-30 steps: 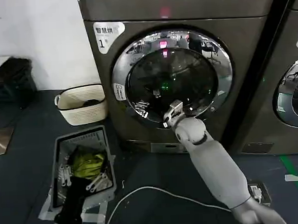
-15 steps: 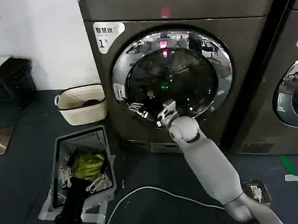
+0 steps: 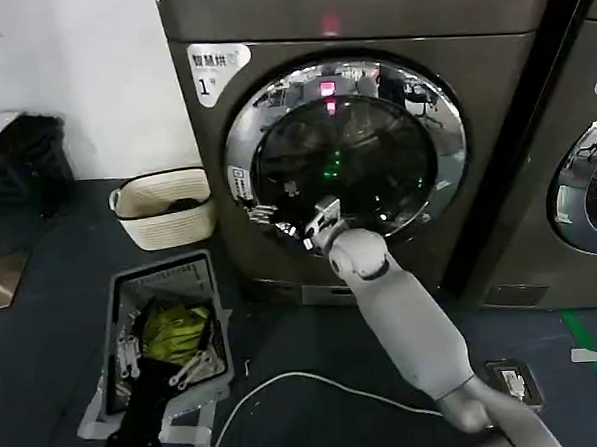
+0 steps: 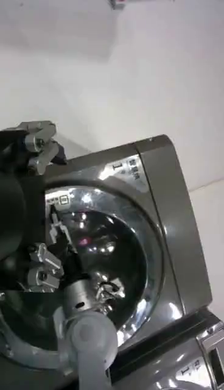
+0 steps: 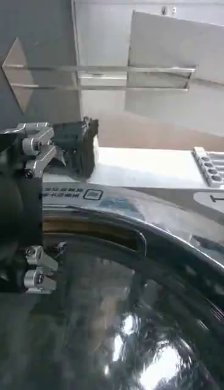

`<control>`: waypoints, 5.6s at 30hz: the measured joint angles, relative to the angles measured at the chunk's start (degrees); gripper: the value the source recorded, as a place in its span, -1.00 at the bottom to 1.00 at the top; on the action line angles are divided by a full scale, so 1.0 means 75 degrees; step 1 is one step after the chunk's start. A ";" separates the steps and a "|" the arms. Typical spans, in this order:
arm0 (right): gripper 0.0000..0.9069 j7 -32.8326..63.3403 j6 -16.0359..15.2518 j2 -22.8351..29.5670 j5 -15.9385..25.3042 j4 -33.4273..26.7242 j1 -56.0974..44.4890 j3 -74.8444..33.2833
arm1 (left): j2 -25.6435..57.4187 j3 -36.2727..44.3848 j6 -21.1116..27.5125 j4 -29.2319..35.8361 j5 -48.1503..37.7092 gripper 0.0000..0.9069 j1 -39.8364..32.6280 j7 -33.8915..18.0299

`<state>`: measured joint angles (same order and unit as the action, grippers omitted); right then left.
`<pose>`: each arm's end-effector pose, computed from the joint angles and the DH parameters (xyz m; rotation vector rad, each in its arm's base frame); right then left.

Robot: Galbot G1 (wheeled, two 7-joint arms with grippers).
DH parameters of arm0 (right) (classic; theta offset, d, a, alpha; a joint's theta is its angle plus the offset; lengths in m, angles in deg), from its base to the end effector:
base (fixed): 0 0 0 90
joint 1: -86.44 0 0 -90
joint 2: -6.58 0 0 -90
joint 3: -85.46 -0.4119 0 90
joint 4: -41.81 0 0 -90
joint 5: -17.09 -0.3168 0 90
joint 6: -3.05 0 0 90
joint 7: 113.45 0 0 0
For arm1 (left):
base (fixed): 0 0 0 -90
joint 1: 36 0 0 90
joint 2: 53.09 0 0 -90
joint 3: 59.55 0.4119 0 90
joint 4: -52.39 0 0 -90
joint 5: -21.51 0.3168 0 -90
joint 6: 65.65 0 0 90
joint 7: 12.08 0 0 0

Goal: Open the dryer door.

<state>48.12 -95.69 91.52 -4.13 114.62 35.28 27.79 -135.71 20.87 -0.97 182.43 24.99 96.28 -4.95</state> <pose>0.5239 0.1166 -0.2430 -1.2323 2.7847 -0.0562 0.0416 0.0668 -0.3097 0.1960 2.7129 0.4116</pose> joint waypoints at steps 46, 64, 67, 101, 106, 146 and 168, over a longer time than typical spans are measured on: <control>1.00 -0.2439 0.0088 -0.0291 -0.0547 -0.0153 0.0129 0.0455 | 0.0027 -0.0559 0.0132 -0.0157 -0.0305 1.00 -0.0209 -0.0066; 1.00 -0.4403 -0.0622 -0.1915 -0.1974 0.1915 -0.0659 0.0374 | 0.0757 -0.1382 0.0474 -0.0486 -0.1057 1.00 -0.0755 -0.0047; 1.00 -0.4716 -0.0669 -0.2253 -0.2128 0.2310 -0.0831 0.0300 | 0.0844 -0.1416 0.0514 -0.0506 -0.1105 1.00 -0.0852 -0.0043; 1.00 -0.5037 -0.0443 -0.4414 -0.2508 0.6122 -0.5513 -0.4055 | 0.2811 -0.0073 0.0983 -0.1431 -0.1963 1.00 -0.2667 -0.0016; 1.00 -0.4492 -0.0420 -0.4222 -0.2617 0.6270 -0.6200 -0.5091 | 0.3171 0.0558 0.0947 -0.1804 -0.1996 1.00 -0.3214 -0.0014; 1.00 0.3340 0.0595 -0.0543 0.1051 0.5296 -0.9730 -1.6055 | 0.3584 0.6216 0.0668 -0.2923 -0.1922 1.00 -0.7110 -0.0038; 1.00 0.3822 0.2344 -0.1899 0.1704 0.0485 -1.0846 -1.8432 | 0.2334 0.9373 0.0920 -0.4279 -0.1975 1.00 -1.0188 -0.0195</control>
<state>76.78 -78.11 77.27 8.65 118.25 -46.07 -110.45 -118.20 91.17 5.93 150.34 10.17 19.87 -6.41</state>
